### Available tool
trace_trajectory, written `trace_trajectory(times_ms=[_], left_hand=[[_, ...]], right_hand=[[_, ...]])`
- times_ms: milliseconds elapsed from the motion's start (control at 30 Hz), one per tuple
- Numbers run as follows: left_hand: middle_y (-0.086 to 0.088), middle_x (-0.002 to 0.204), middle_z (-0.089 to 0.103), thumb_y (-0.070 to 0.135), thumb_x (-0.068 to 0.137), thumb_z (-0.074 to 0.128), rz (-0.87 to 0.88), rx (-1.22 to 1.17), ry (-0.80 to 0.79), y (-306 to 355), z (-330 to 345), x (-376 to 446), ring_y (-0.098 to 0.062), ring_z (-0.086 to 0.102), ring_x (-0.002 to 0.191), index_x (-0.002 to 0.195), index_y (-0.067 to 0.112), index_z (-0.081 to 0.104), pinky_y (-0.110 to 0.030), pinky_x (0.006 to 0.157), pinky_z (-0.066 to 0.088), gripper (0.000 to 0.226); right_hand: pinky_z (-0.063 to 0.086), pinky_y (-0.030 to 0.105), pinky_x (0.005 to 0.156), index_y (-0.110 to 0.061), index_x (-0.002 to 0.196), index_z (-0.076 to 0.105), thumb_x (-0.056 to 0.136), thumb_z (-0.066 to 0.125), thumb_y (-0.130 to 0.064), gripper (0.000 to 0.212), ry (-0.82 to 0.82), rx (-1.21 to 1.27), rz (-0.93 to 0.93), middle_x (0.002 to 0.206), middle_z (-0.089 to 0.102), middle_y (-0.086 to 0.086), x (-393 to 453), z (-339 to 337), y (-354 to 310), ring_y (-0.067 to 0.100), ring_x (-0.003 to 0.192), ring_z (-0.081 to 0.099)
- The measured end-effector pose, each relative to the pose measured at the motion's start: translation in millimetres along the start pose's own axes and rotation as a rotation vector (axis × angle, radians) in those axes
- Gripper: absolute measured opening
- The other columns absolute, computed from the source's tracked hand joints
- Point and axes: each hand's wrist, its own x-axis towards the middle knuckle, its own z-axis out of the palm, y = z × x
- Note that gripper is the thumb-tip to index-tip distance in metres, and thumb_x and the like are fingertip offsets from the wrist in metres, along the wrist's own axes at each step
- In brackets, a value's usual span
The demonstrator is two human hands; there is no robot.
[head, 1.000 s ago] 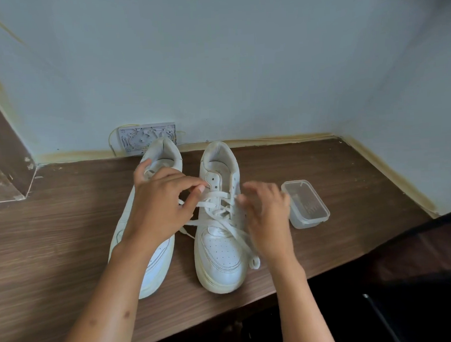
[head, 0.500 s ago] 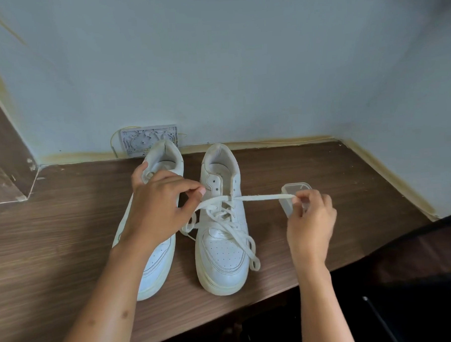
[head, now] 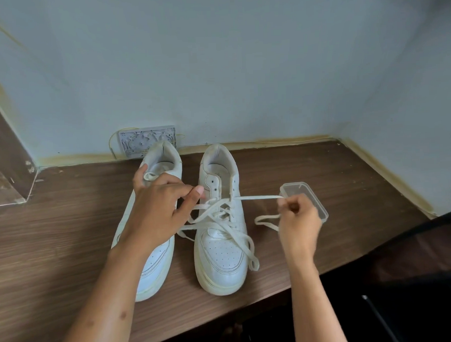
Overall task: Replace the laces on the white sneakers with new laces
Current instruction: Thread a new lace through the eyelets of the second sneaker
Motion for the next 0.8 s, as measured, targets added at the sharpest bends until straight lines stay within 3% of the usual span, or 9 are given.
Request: trace_trajectory(times_ms=[100,200,300,367,467,600,667,733,800], left_hand=[[0.025,0.074,0.062,0.055,0.091,0.041,0.015,-0.023,-0.003,1,-1,0,0.005,0.054,0.095,0.084,0.041,0.074,-0.054,0.117,0.005,0.036],[0.029,0.071,0.061,0.058,0.082,0.050,0.041,-0.022,-0.037,1,-2,-1,0.007,0.053,0.098,0.079,0.043,0.071,-0.054,0.117,0.001,0.026],[0.028,0.069,0.062,0.065,0.079,0.054,0.054,-0.029,-0.054,-2,-1,-2,0.007,0.051,0.104,0.080,0.046,0.069,-0.054,0.117,-0.001,0.024],[0.028,0.067,0.062,0.068,0.078,0.052,0.058,-0.033,-0.052,-4,-1,-1,0.008,0.050,0.104,0.080,0.047,0.069,-0.052,0.117,-0.001,0.027],[0.027,0.066,0.061,0.070,0.079,0.046,0.067,-0.022,-0.044,-6,0,1,0.008,0.049,0.101,0.080,0.047,0.071,-0.046,0.118,-0.003,0.034],[0.027,0.077,0.061,0.065,0.086,0.042,0.066,-0.014,-0.017,-6,-1,2,0.006,0.053,0.098,0.080,0.043,0.071,-0.035,0.117,-0.005,0.037],[0.027,0.079,0.063,0.062,0.089,0.041,0.065,-0.011,-0.017,-7,-2,1,0.002,0.056,0.098,0.082,0.041,0.071,-0.031,0.116,-0.007,0.037],[0.027,0.078,0.063,0.065,0.088,0.042,0.062,-0.004,-0.013,-5,-3,1,0.003,0.055,0.098,0.082,0.042,0.071,-0.033,0.117,-0.006,0.037],[0.028,0.073,0.062,0.073,0.083,0.044,0.049,0.005,-0.017,-1,-2,0,0.006,0.053,0.098,0.075,0.043,0.069,-0.038,0.117,-0.004,0.040]], right_hand=[[0.044,0.007,0.062,-0.010,0.096,0.062,0.098,0.055,-0.008,0.008,0.094,-0.045,0.021,0.088,0.062,-0.004,4,-8,2,0.004,0.071,0.056],[0.044,0.004,0.070,-0.014,0.120,0.060,0.097,0.056,-0.004,0.026,-0.041,-0.122,-0.227,0.117,0.052,-0.006,0,0,1,0.003,0.083,0.058],[0.048,0.012,0.072,-0.018,0.116,0.066,0.095,0.063,-0.013,0.022,-0.339,-0.049,-0.393,0.111,0.060,-0.007,-9,16,-5,0.002,0.082,0.062],[0.049,0.014,0.071,-0.019,0.107,0.069,0.093,0.066,-0.016,0.015,-0.425,-0.048,-0.440,0.099,0.064,-0.008,-17,24,-6,0.003,0.083,0.061],[0.046,0.014,0.065,-0.019,0.085,0.068,0.090,0.068,-0.009,0.011,-0.310,-0.041,-0.403,0.081,0.065,-0.009,-16,25,-4,0.005,0.075,0.060],[0.044,0.009,0.058,-0.021,0.078,0.064,0.093,0.063,-0.006,0.021,-0.039,0.019,-0.101,0.069,0.065,-0.012,-1,7,1,0.000,0.066,0.062],[0.041,0.008,0.056,-0.014,0.083,0.066,0.095,0.062,-0.009,0.013,0.052,-0.016,-0.026,0.072,0.065,-0.008,3,-1,4,0.005,0.066,0.063],[0.040,0.007,0.059,-0.015,0.099,0.067,0.095,0.063,-0.012,0.007,0.035,-0.122,-0.064,0.093,0.065,-0.004,4,-5,6,0.006,0.076,0.063],[0.043,0.008,0.064,-0.021,0.122,0.062,0.093,0.066,-0.013,0.030,-0.085,-0.141,-0.170,0.112,0.058,-0.009,4,-2,6,0.000,0.079,0.060]])
